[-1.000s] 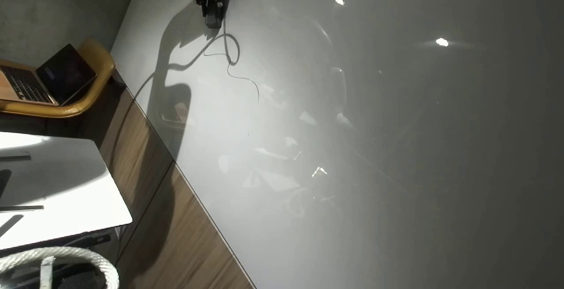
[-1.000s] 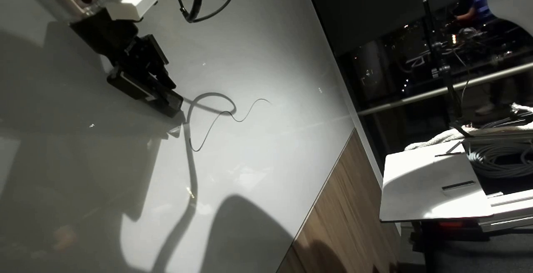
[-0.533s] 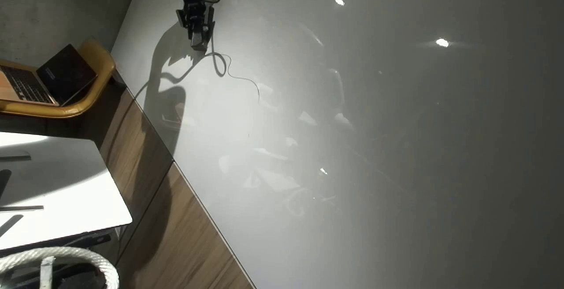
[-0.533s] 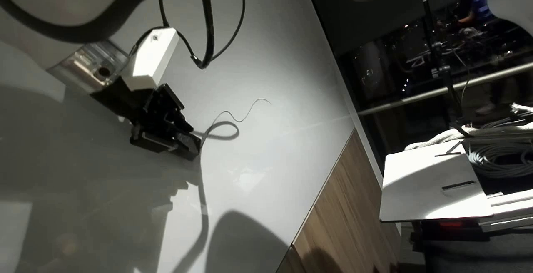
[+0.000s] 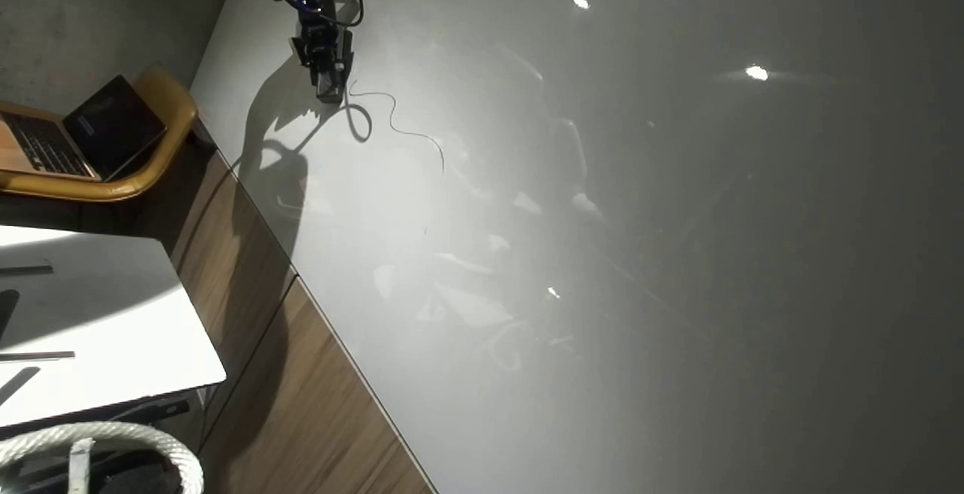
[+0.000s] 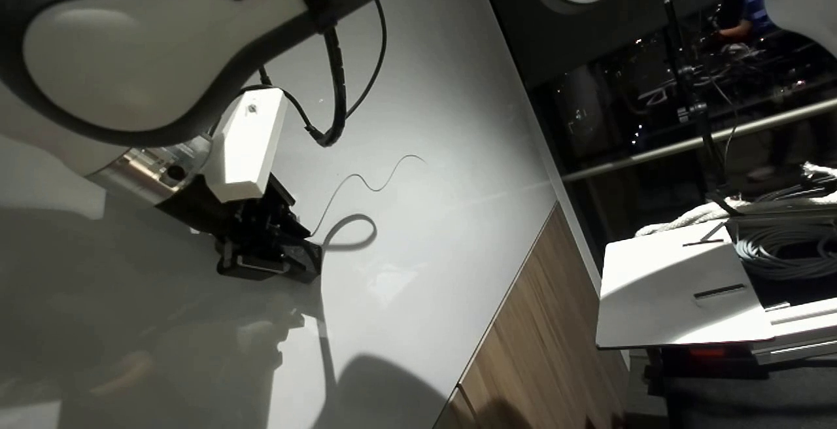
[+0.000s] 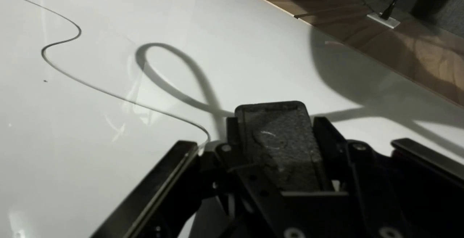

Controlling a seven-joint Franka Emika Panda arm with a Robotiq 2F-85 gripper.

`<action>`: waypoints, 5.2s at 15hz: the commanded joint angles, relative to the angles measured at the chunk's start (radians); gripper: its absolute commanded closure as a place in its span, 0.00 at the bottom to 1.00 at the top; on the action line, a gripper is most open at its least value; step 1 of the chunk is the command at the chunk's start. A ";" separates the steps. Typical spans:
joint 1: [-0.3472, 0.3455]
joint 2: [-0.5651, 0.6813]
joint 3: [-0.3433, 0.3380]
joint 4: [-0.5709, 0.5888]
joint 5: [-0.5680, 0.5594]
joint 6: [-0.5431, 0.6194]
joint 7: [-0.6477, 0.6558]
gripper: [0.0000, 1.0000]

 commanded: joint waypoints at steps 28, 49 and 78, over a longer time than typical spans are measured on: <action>-0.418 -0.706 0.017 -1.023 -0.248 0.558 0.440 0.72; -0.543 -0.713 -0.008 -1.097 0.021 0.736 0.246 0.72; -0.144 -0.214 0.027 -0.346 0.009 0.226 0.089 0.72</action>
